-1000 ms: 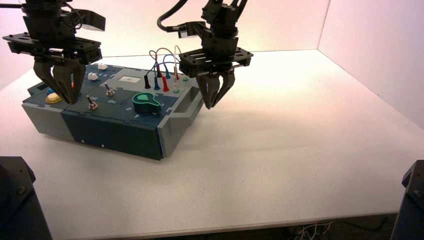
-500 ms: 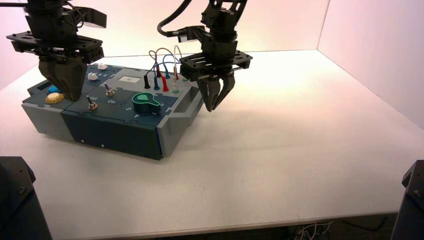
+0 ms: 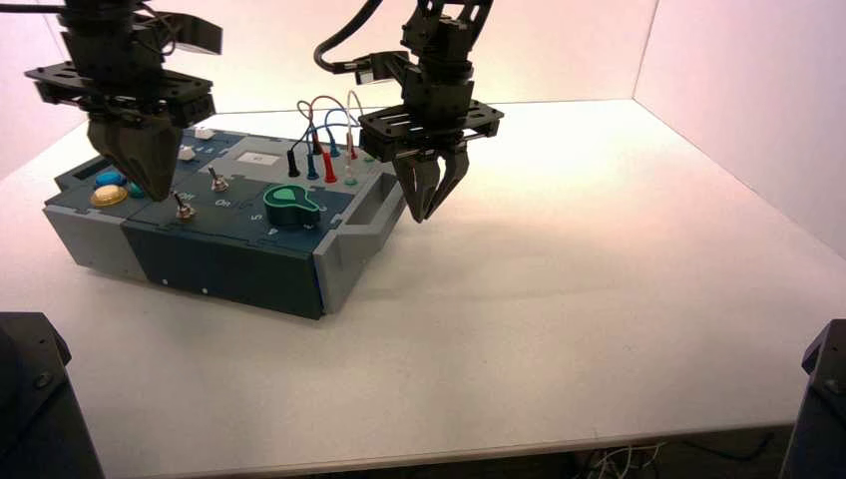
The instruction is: Flip the bottom switch on with the left gripper.
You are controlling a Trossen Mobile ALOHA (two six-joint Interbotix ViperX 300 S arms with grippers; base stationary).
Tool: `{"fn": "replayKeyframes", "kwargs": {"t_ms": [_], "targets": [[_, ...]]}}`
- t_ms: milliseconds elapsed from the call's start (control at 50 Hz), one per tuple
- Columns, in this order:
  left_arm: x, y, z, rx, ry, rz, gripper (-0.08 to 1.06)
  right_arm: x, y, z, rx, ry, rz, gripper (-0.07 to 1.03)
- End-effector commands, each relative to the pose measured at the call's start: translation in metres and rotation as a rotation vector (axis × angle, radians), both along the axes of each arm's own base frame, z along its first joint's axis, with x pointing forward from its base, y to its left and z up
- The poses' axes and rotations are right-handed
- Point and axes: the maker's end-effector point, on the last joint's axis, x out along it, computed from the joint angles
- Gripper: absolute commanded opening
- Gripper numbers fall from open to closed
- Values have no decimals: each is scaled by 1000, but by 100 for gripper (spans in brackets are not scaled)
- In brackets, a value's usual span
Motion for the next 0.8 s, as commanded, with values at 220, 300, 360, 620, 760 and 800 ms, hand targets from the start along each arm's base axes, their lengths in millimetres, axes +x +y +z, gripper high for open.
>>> {"fn": "replayKeyframes", "kwargs": {"t_ms": [220, 300, 360, 620, 760, 800], "targets": [[5, -13, 3, -7, -14, -52, -3, 6, 19, 21, 54, -46, 15, 10], [4, -16, 3, -6, -12, -67, -3, 6, 19, 21, 54, -44, 14, 9], [3, -18, 3, -7, -9, -77, -3, 6, 19, 21, 56, -44, 13, 10], [2, -24, 3, -9, -10, -100, -3, 8, 22, 24, 68, -46, 6, 9], [4, -19, 5, -2, -17, -82, -3, 7, 22, 26, 69, -45, 7, 9], [5, -15, 6, 2, -22, -71, -3, 7, 22, 26, 68, -46, 8, 9]]}}
